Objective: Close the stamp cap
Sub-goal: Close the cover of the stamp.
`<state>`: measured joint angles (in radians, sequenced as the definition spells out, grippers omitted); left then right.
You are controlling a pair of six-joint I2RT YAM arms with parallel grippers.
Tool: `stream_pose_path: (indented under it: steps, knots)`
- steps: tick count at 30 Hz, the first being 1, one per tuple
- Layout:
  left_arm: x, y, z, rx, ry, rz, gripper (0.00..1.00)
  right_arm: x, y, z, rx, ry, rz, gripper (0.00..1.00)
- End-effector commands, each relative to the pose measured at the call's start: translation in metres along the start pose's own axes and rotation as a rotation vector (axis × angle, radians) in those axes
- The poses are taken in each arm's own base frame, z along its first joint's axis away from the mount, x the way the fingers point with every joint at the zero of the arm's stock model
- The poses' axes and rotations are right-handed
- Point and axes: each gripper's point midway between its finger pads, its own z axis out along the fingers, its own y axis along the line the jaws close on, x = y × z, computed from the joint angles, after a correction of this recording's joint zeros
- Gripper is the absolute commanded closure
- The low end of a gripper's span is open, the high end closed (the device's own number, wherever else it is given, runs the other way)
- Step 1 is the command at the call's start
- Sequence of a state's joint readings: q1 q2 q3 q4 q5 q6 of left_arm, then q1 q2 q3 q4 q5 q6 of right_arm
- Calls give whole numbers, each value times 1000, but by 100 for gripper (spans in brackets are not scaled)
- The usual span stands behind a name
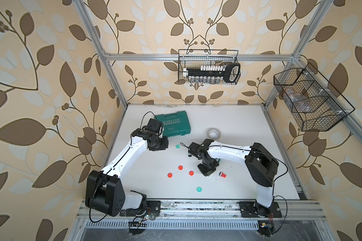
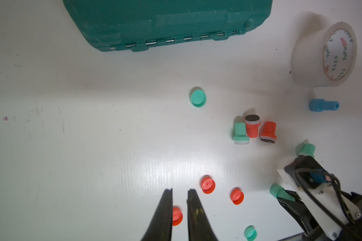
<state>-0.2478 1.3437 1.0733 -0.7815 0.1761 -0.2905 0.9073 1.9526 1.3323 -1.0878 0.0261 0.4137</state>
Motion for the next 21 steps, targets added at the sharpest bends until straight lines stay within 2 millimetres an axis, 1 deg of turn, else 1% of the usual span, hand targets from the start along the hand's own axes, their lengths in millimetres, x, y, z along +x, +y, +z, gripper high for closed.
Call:
stream_pose_path:
  steps: [1,5,10,14,16,18,21]
  knots:
    - [0,2,1,-3,3,13,83,18,-3,73,60,158,-28,93]
    - [1,2,1,-2,6,12,83,18,0,84,47,179,-44,93]
    - [1,1,1,2,8,14,83,19,1,96,41,180,-60,94]
    - [1,1,2,3,10,13,83,23,5,105,18,195,-51,94]
    - [1,0,1,6,10,14,83,21,6,104,10,187,-45,94]
    - [1,-1,1,10,7,15,83,18,7,98,6,175,-42,94]
    - [1,-2,-1,16,4,16,83,12,6,83,15,146,-41,94]
